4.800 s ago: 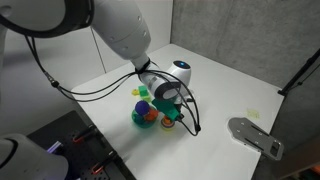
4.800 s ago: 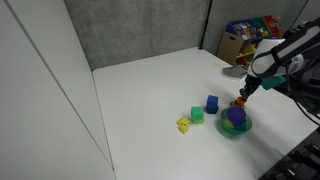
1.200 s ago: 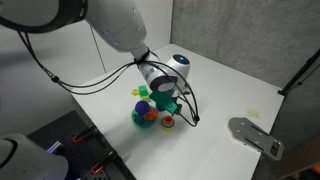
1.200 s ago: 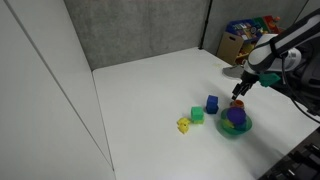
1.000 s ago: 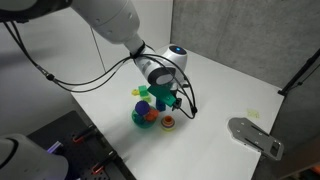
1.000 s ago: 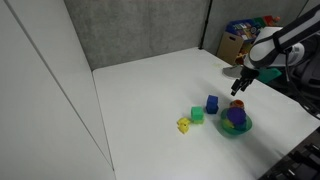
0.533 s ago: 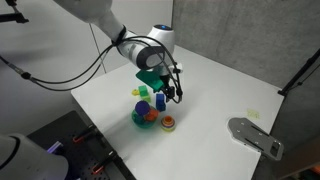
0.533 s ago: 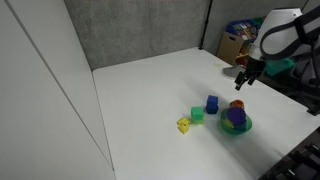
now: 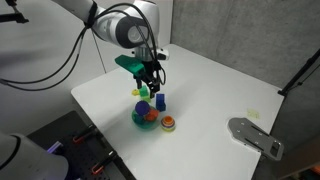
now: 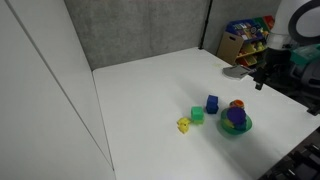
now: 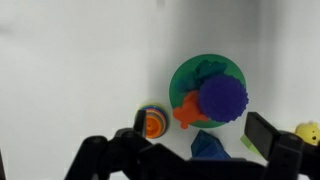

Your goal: Put the orange object inside the green object

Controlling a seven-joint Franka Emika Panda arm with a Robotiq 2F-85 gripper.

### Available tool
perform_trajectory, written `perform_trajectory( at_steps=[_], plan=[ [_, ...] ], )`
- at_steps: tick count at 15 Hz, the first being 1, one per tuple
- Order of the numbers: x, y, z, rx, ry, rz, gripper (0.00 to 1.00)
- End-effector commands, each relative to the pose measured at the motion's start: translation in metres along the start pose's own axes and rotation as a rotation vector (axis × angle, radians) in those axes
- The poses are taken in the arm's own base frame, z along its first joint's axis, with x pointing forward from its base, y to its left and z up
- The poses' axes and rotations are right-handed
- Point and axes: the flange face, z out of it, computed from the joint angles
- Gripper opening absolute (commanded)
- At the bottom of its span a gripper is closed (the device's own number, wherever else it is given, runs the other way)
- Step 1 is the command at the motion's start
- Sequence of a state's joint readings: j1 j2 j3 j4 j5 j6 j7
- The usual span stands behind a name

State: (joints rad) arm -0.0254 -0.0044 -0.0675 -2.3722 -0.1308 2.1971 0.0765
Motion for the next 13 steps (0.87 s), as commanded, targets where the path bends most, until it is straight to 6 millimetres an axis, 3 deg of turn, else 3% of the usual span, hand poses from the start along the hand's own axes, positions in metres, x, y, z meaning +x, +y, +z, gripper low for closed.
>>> perform_trajectory(
  at_steps=[1,4,8,9,13],
  plan=[
    [-0.034,0.004,-0.041,-0.019,-0.041,0.018,1.00],
    [-0.051,0.011,-0.070,-0.020,-0.056,0.028,1.00],
    [-0.064,0.018,-0.092,-0.013,-0.061,0.039,1.00],
    [-0.057,0.014,-0.081,-0.005,-0.060,0.023,1.00],
    [-0.058,0.014,-0.080,-0.005,-0.065,0.022,1.00]
  ],
)
